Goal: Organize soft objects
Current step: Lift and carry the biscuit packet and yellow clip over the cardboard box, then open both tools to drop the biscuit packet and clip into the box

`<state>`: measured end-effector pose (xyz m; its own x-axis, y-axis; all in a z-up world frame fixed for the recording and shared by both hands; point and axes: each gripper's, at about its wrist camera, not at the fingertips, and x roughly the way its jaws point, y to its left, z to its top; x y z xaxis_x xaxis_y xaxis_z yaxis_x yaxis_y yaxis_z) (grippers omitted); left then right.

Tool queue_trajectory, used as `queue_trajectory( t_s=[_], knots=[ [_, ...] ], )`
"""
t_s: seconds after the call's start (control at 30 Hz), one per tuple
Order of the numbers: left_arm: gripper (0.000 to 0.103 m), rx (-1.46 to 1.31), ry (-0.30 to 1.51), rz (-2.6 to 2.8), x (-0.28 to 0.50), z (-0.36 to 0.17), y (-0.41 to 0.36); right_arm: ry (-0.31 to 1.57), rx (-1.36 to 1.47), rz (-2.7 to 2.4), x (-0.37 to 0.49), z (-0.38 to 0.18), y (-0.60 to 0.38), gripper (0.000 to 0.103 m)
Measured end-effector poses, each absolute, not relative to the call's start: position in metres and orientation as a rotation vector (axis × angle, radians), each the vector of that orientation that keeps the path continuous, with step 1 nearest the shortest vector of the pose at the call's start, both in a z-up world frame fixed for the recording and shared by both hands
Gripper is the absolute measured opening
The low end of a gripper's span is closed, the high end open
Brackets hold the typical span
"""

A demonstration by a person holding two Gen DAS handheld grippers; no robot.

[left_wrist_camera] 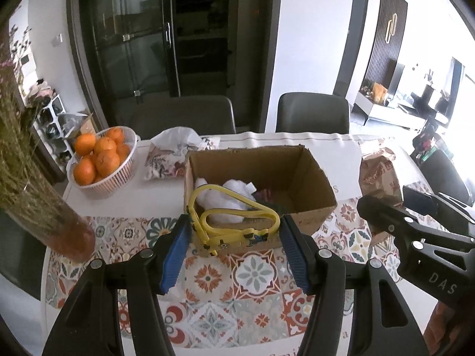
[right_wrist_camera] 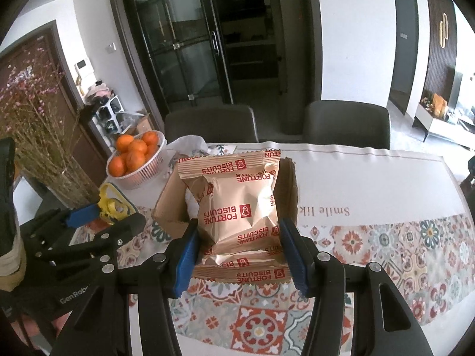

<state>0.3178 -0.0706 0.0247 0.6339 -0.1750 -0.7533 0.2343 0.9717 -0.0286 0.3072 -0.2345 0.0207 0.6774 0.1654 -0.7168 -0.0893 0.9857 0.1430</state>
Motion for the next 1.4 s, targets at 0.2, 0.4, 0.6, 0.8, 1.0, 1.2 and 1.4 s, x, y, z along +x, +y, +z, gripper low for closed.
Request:
queue_trajectory(
  t_s=[0.2,0.4,0.6,0.8,1.0,1.2,1.4],
  knots=[
    [0.060,0.104,0.840,-0.243,0.335,0.025,-0.076,0.837,0.100,0.154,0.329,0.017,-0.238,0.055],
    [0.060,0.139,0.835,-0.247,0.354,0.020,-0.081,0.863,0.097,0.156,0.349,0.009,-0.239,0.055],
    [0.060,0.149,0.861,-0.265,0.377,0.008,-0.084,0.897,0.085,0.169,0.376,-0.005,-0.242,0.055],
    [0.060,0.165,0.894,-0.265,0.398,-0.010,-0.087,0.948,0.071,0.176,0.399,-0.024,-0.241,0.055],
    [0.060,0.153,0.944,-0.296,0.416,-0.029,-0.090,1.005,0.106,0.213,0.420,-0.046,-0.243,0.055],
    [0.060,0.170,0.974,-0.322,0.432,-0.045,-0.097,1.063,0.147,0.239,0.441,-0.065,-0.245,0.055],
    [0.060,0.175,1.018,-0.369,0.444,-0.063,-0.101,1.115,0.141,0.255,0.458,-0.080,-0.245,0.055]
  ],
)
